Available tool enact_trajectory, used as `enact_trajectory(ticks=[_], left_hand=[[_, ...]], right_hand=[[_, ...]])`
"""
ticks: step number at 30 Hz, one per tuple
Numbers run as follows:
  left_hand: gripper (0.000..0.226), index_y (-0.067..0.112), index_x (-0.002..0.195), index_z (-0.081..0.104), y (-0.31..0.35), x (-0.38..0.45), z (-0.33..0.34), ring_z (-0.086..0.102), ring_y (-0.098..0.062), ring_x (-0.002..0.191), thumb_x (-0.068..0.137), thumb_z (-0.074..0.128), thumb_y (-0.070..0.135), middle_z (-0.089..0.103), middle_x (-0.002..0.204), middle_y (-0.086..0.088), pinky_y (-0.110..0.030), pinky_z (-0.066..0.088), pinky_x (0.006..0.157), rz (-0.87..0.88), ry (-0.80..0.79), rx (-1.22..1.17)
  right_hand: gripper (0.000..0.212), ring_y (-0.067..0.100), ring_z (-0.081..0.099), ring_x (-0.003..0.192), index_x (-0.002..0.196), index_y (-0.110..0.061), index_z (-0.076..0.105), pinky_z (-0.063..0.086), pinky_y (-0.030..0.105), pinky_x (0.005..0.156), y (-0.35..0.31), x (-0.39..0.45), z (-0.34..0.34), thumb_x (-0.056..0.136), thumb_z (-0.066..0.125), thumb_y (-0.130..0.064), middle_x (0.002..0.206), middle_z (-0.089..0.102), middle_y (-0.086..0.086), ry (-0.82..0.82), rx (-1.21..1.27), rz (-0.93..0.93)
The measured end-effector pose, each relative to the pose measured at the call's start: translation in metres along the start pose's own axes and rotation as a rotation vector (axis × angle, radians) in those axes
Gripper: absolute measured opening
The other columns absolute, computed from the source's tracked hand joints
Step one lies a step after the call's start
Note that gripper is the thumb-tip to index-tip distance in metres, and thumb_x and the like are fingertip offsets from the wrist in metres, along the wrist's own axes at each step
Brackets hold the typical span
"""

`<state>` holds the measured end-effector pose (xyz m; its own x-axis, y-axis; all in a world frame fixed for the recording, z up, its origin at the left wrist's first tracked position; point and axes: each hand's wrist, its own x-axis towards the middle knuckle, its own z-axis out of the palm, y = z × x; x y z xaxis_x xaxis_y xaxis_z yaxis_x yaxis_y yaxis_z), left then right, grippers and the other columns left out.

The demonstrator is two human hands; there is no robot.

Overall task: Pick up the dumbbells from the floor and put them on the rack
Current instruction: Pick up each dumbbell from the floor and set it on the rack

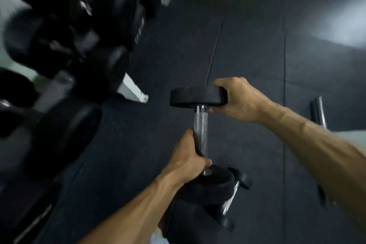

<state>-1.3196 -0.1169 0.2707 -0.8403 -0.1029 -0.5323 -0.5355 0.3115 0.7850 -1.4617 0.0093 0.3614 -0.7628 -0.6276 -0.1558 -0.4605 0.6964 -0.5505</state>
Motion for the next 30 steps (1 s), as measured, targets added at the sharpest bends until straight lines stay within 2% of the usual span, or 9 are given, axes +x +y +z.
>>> enact_trajectory(ticks=[5,8,12,16,18,21,25,28,30], left_hand=[[0.056,0.027,0.110,0.043,0.126,-0.070,-0.083,0.062,-0.009,0.087,0.071,0.079,0.010,0.060,0.100,0.005,-0.011,0.048,0.054,0.159,0.047,0.082],[0.059,0.028,0.111,0.044,0.189,-0.109,-0.129,0.066,-0.013,0.085,0.070,0.080,0.007,0.063,0.099,0.001,-0.013,0.051,0.055,0.244,0.107,0.128],[0.065,0.026,0.115,0.045,0.254,-0.139,-0.186,0.067,-0.015,0.083,0.067,0.081,0.002,0.063,0.099,-0.002,-0.020,0.057,0.057,0.302,0.194,0.127],[0.062,0.023,0.113,0.045,0.282,-0.137,-0.247,0.067,-0.011,0.075,0.068,0.082,0.002,0.063,0.101,-0.002,-0.012,0.050,0.051,0.323,0.249,0.094],[0.063,0.028,0.111,0.045,0.290,-0.127,-0.281,0.067,-0.010,0.078,0.067,0.084,0.006,0.064,0.098,0.001,-0.014,0.051,0.055,0.324,0.277,0.104],[0.068,0.029,0.118,0.044,0.302,-0.111,-0.337,0.065,-0.011,0.081,0.067,0.083,0.006,0.061,0.094,0.005,-0.021,0.057,0.064,0.303,0.305,0.090],[0.058,0.030,0.107,0.043,0.319,-0.080,-0.407,0.058,-0.007,0.073,0.071,0.081,0.006,0.055,0.089,0.009,-0.010,0.045,0.049,0.299,0.351,0.063],[0.059,0.028,0.110,0.044,0.330,-0.052,-0.452,0.061,-0.008,0.081,0.069,0.083,0.010,0.059,0.094,0.007,-0.013,0.044,0.056,0.259,0.398,0.040],[0.061,0.028,0.114,0.045,0.335,-0.033,-0.477,0.062,-0.008,0.083,0.069,0.083,0.011,0.060,0.096,0.007,-0.013,0.045,0.060,0.234,0.429,0.009]], right_hand=[[0.034,0.013,0.063,0.080,0.104,-0.023,0.064,0.049,0.025,0.071,-0.100,-0.013,-0.130,0.073,0.076,-0.020,0.085,0.065,-0.010,0.154,-0.058,-0.132],[0.037,0.018,0.063,0.085,0.106,-0.023,0.063,0.051,0.034,0.077,-0.154,-0.020,-0.194,0.072,0.077,-0.020,0.090,0.067,-0.006,0.224,-0.070,-0.207],[0.035,0.017,0.063,0.084,0.104,-0.019,0.062,0.051,0.035,0.075,-0.220,-0.005,-0.261,0.072,0.077,-0.017,0.090,0.067,-0.004,0.259,-0.098,-0.309],[0.030,0.007,0.062,0.076,0.100,-0.025,0.063,0.048,0.024,0.066,-0.273,0.044,-0.291,0.073,0.075,-0.017,0.083,0.065,-0.009,0.236,-0.109,-0.357],[0.026,0.004,0.059,0.071,0.092,-0.027,0.062,0.043,0.022,0.062,-0.295,0.078,-0.296,0.072,0.074,-0.016,0.076,0.062,-0.010,0.224,-0.124,-0.380],[0.026,0.008,0.061,0.073,0.094,-0.023,0.065,0.048,0.027,0.064,-0.330,0.137,-0.303,0.071,0.075,-0.015,0.077,0.064,-0.007,0.179,-0.140,-0.388],[0.026,0.008,0.061,0.073,0.096,-0.022,0.065,0.050,0.027,0.066,-0.370,0.213,-0.317,0.074,0.075,-0.013,0.079,0.066,-0.005,0.158,-0.154,-0.439],[0.029,0.003,0.060,0.070,0.090,-0.032,0.062,0.044,0.019,0.062,-0.399,0.268,-0.328,0.075,0.075,-0.011,0.077,0.064,-0.008,0.116,-0.165,-0.475],[0.030,0.003,0.060,0.069,0.093,-0.031,0.062,0.045,0.018,0.063,-0.412,0.306,-0.331,0.076,0.076,-0.010,0.077,0.064,-0.008,0.076,-0.170,-0.498]])
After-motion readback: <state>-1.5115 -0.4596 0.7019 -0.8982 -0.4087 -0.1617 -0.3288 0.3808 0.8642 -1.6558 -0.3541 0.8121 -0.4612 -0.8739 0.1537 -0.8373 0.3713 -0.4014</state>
